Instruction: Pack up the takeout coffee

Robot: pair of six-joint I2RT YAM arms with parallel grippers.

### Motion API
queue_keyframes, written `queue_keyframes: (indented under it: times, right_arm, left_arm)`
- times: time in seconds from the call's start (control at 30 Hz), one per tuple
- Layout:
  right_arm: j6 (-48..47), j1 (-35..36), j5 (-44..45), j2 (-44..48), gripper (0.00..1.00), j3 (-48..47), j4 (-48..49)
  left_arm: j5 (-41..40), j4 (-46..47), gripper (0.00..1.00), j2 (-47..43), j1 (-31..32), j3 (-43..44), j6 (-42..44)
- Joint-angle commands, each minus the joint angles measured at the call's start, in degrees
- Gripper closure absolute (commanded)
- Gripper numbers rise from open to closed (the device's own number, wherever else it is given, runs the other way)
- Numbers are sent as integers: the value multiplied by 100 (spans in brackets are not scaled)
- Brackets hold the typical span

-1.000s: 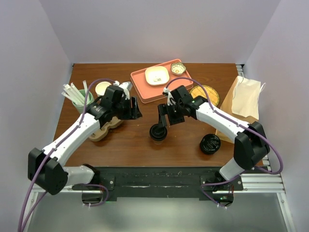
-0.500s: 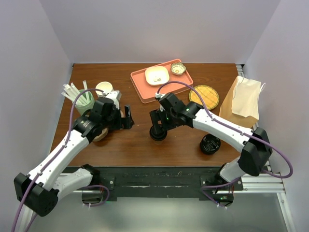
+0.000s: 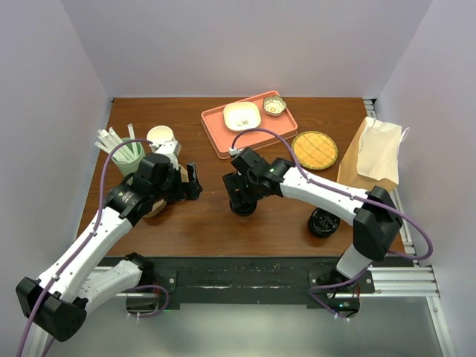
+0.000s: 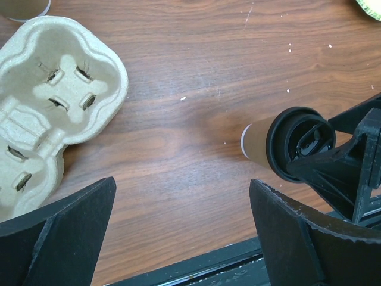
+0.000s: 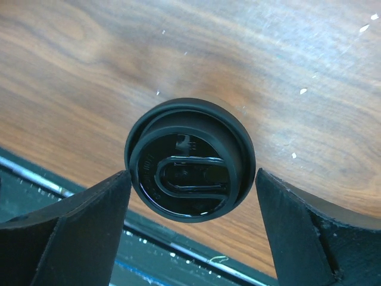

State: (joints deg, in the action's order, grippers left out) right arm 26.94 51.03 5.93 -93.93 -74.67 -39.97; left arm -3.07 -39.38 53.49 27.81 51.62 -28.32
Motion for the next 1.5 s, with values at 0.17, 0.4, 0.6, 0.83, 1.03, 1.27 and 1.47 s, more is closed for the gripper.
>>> queue_keyframes:
  times: [0.17,0.4,0.6,0.83,1.03,1.27,1.47]
  right_arm:
    - [-83,22,874,-99,23,-302,-56]
    - [-163,-671,567,-310,26,-355,287]
    - [-330,-1401,488,-581,27,-486,612]
    - [-312,-1982,435,-1433,26,-1337,692]
    - [-268,-2325,558,-1830,25,-1874,516]
    - [-312,-2422,637,-1848,20,-2508,244]
    - [-259,-2413,567,-1690,12,-2991,33]
  left_arm:
    - [-159,35,0,3,-22,59,-51]
    - [-62,44,0,38,-22,182,-157]
    - [-62,-132,0,-23,-22,288,-192]
    - [43,-307,0,-120,-22,261,-306]
    - [140,-457,0,-76,-22,305,-262]
    - [61,-510,0,-138,-30,305,-236]
    - [43,-404,0,-32,-22,332,-218]
